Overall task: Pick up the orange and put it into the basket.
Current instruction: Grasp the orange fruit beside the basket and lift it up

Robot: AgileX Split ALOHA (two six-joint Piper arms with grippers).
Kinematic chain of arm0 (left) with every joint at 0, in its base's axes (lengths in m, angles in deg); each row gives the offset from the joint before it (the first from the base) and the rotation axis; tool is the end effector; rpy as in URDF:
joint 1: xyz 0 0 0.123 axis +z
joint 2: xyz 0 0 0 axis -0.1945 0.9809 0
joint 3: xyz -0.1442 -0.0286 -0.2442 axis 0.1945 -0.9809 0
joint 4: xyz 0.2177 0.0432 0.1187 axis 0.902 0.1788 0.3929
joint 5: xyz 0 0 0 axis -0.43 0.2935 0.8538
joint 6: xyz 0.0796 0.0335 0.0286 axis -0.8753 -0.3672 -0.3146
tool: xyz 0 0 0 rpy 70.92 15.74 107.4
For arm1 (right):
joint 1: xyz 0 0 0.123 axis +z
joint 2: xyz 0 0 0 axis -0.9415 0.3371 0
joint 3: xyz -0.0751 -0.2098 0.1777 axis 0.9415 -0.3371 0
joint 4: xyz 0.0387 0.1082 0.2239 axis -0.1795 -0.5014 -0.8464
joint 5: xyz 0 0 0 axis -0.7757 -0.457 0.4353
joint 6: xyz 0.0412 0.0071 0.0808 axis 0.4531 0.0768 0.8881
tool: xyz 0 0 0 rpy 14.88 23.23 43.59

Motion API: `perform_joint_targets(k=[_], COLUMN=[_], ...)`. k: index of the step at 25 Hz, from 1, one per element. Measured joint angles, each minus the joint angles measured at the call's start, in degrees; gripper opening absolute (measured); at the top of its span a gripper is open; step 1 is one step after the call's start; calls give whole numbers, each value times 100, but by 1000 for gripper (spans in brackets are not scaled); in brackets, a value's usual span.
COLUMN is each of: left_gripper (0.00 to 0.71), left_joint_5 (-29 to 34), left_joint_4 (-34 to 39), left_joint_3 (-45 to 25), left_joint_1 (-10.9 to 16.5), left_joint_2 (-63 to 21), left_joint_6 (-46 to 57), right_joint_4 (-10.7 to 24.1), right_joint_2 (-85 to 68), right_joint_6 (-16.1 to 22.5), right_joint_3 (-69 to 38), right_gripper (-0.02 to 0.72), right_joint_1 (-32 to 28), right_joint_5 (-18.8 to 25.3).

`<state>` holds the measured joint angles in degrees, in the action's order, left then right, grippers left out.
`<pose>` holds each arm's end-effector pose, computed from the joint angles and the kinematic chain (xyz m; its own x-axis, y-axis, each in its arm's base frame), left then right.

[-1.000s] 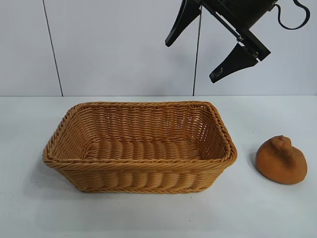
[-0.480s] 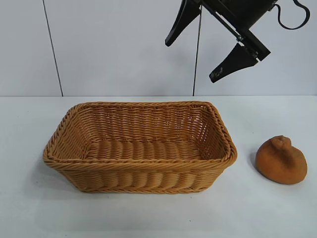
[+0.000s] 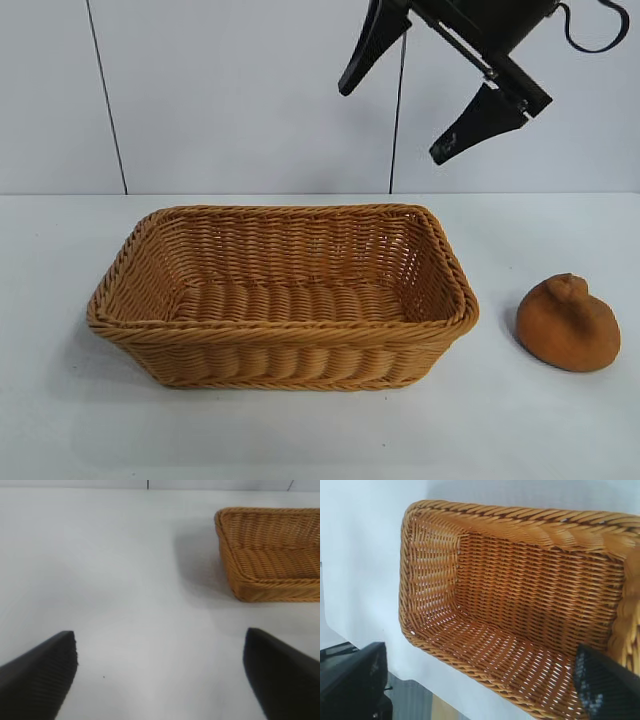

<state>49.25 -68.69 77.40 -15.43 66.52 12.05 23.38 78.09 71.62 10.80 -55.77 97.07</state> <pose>-0.0061 -0.0002 0.2775 -0.4570 -0.0184 -0.8893 0.0566 0.9972 -0.0498 0.3771 0.1431 0.2816 -0.9647 -0.1422 -0.2216 -0.2366 0.8370 0.4934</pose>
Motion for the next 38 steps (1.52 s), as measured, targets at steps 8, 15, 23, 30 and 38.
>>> perform_joint_targets(k=[8, 15, 23, 30, 38], left_gripper=[643, 643, 643, 643, 643], left_joint_5=[0, 0, 0, 0, 0], left_joint_4=[50, 50, 50, 50, 50], left_joint_3=[0, 0, 0, 0, 0], left_joint_1=[0, 0, 0, 0, 0], left_joint_2=[-1, -1, -1, -1, -1], left_joint_6=[5, 10, 10, 10, 10], right_joint_4=[2268, 2385, 2117, 1682, 2136], right_joint_2=[12, 23, 116, 813, 898], right_joint_6=[904, 882, 621, 416, 686], right_joint_3=[374, -243, -2079, -2468, -2468], right_gripper=[694, 694, 694, 694, 283], right_joint_1=[-50, -921, -1330, -1171, -1171], right_joint_5=[157, 194, -836, -1975, -1942])
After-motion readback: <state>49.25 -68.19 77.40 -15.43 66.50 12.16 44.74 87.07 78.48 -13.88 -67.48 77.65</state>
